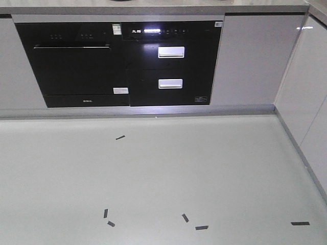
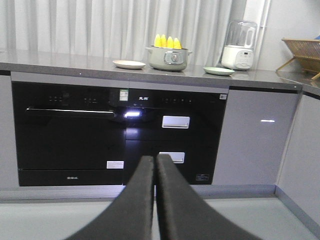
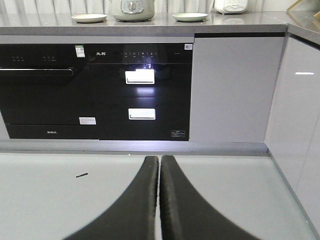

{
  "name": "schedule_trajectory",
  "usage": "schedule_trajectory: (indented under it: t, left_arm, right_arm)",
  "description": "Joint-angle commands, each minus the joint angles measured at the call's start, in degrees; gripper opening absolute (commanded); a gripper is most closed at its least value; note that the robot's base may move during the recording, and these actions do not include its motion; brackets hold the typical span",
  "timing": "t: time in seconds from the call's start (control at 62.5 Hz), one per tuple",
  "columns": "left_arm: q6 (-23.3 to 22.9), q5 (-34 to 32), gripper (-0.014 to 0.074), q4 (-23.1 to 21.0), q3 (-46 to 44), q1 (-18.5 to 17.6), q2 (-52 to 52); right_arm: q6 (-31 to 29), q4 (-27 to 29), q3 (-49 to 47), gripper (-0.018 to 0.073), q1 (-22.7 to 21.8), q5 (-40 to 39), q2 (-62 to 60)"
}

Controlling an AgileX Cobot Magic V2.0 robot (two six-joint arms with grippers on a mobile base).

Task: Distribute corn equally
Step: 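Drive the base toward the counter with the steamer pot and plates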

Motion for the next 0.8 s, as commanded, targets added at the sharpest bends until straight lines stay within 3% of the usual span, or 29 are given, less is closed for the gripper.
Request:
schedule_trajectory:
  t: [0.0,0.784]
  left_arm:
    - [-0.42,-3.41,-0.0006,-0.15,-0.04,-0.23,0.88]
    - [-0.42,-3.41,-0.0006,-0.15,-0.04,-0.23,0.88]
  right_arm:
    - [-0.12,0.02,0.6,-0.0006,0.04,-3.33,0.86]
    - [-0.12,0.02,0.6,-0.0006,0.04,-3.33,0.86]
